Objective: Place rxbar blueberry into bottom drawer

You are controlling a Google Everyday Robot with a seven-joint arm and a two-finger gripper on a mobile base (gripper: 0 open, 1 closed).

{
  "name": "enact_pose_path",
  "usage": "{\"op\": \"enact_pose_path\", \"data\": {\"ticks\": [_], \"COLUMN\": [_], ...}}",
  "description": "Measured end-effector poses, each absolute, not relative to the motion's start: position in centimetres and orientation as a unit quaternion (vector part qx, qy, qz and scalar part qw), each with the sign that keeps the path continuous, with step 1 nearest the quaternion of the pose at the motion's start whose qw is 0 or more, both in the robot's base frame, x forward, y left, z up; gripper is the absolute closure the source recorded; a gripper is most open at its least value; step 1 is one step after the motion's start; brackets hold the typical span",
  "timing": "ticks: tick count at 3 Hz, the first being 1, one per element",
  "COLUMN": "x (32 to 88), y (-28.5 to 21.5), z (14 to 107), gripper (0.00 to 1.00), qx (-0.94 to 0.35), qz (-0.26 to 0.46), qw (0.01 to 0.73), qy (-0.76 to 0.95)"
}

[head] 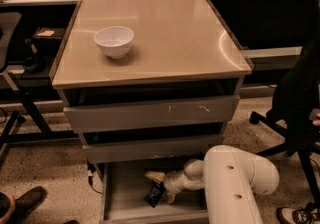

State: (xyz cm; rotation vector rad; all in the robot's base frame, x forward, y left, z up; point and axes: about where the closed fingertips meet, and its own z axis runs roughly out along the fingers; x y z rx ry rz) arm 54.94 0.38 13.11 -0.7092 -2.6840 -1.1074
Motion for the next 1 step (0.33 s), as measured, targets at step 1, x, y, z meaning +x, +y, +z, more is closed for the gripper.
{"op": "enact_pose_path", "data": {"ticks": [1], "x": [54.94], "y": [0.38], "z": [13.11], "gripper": [0.0], "qx": [-0.237], "qz": [-0.369], "qw": [0.076], "qy": [-0.895]}}
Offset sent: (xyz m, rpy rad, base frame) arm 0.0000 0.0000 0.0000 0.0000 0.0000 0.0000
